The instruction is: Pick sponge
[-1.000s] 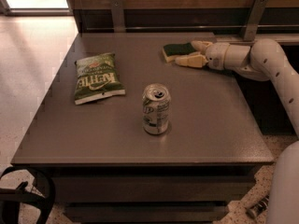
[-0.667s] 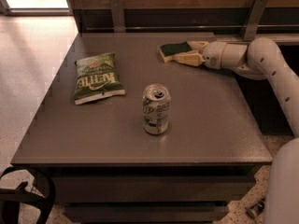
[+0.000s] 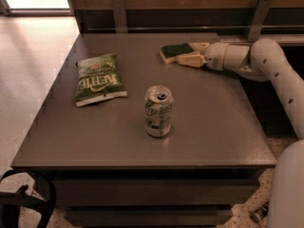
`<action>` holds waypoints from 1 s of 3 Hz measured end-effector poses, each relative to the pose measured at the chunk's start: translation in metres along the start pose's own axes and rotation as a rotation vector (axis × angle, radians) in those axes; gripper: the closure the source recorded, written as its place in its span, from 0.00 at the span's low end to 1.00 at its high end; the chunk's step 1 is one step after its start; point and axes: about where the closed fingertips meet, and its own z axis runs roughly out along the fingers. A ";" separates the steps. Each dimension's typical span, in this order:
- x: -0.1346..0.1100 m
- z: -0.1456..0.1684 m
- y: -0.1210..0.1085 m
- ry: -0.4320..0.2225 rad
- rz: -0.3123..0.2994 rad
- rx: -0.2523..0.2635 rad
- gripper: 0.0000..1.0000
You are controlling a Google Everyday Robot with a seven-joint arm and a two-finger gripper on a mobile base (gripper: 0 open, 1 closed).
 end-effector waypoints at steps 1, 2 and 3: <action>0.000 0.000 0.000 0.000 0.000 -0.001 1.00; -0.021 -0.013 0.000 0.004 -0.025 0.026 1.00; -0.046 -0.031 0.001 0.007 -0.065 0.061 1.00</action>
Offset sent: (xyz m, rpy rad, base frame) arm -0.0196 -0.0306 0.0694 -0.0584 -0.0715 -0.0765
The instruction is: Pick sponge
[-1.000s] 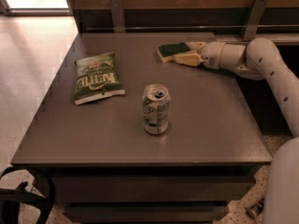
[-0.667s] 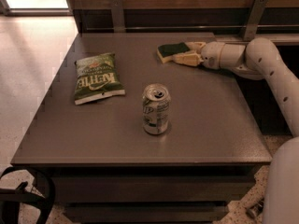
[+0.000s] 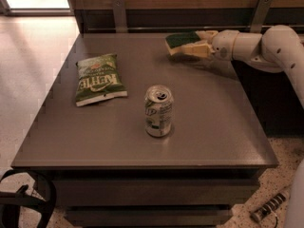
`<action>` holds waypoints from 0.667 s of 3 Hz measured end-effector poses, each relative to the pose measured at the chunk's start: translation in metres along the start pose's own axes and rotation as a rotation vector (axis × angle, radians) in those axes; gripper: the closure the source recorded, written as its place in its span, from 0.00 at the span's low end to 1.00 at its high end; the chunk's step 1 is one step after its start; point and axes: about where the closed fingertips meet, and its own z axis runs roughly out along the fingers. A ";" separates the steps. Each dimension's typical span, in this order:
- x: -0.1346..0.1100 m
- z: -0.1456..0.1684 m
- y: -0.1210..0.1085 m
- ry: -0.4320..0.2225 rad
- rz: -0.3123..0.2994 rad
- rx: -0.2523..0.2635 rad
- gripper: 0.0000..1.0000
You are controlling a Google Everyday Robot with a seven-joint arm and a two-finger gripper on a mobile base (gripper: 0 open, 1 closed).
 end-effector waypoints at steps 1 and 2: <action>-0.029 -0.014 0.001 0.008 -0.052 0.026 1.00; -0.058 -0.024 0.003 -0.009 -0.106 0.038 1.00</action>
Offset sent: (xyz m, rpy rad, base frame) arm -0.0271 -0.0100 0.1040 -0.0838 -0.1790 -0.0218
